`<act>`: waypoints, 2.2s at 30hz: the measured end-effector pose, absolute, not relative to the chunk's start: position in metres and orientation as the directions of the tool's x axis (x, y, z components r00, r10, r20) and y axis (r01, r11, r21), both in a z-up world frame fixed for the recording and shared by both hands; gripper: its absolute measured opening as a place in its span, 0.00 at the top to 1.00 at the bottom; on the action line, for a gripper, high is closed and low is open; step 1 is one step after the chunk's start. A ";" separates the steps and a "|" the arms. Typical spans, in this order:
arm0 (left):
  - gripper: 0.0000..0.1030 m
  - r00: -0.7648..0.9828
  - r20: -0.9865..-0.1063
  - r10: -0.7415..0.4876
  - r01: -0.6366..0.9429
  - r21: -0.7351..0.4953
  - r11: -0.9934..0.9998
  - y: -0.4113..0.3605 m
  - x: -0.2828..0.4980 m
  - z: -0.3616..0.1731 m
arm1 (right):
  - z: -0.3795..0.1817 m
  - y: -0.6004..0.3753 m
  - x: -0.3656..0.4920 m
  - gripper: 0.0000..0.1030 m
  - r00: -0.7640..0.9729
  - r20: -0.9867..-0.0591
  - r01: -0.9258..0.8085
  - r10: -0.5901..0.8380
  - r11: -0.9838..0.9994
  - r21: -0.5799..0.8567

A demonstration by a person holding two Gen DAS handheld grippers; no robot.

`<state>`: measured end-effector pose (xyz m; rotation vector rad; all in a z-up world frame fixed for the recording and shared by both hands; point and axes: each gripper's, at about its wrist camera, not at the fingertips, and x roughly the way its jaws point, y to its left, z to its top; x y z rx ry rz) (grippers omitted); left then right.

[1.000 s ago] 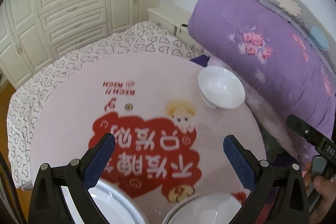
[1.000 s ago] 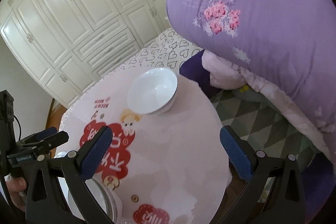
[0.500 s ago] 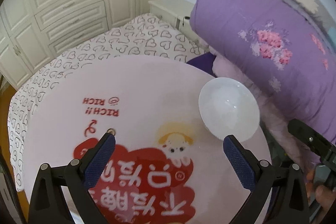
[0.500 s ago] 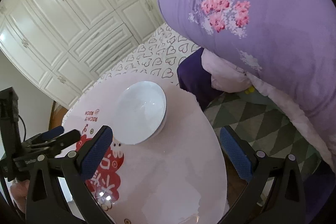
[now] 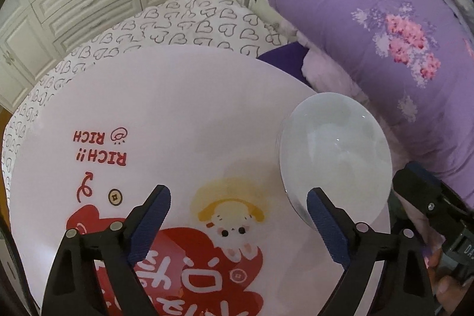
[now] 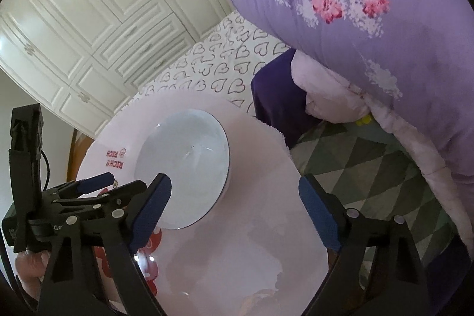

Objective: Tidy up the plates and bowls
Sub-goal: 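Move both grippers toward the smaller white bowl, then close both grippers on the rim of the smaller white bowl, then carry the held bowl over the nested bowls and lower it inside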

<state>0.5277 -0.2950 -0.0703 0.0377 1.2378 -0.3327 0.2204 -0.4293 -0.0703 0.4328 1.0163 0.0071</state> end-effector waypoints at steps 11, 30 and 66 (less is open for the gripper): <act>0.33 0.204 -0.936 -0.287 0.294 -0.221 0.930 -0.305 0.548 -0.093 | -0.080 -0.428 0.233 0.34 0.507 -0.833 0.198 0.220 0.911 0.361; 0.89 0.109 -0.912 -0.396 0.341 -0.339 0.877 -0.301 0.542 -0.099 | -0.090 -0.394 0.232 0.80 0.472 -0.847 0.169 0.244 0.918 0.358; 0.88 0.255 -0.838 -0.483 0.372 -0.376 0.849 -0.160 0.356 0.061 | 0.017 -0.292 0.123 0.80 0.562 -0.773 -0.060 0.295 0.946 0.318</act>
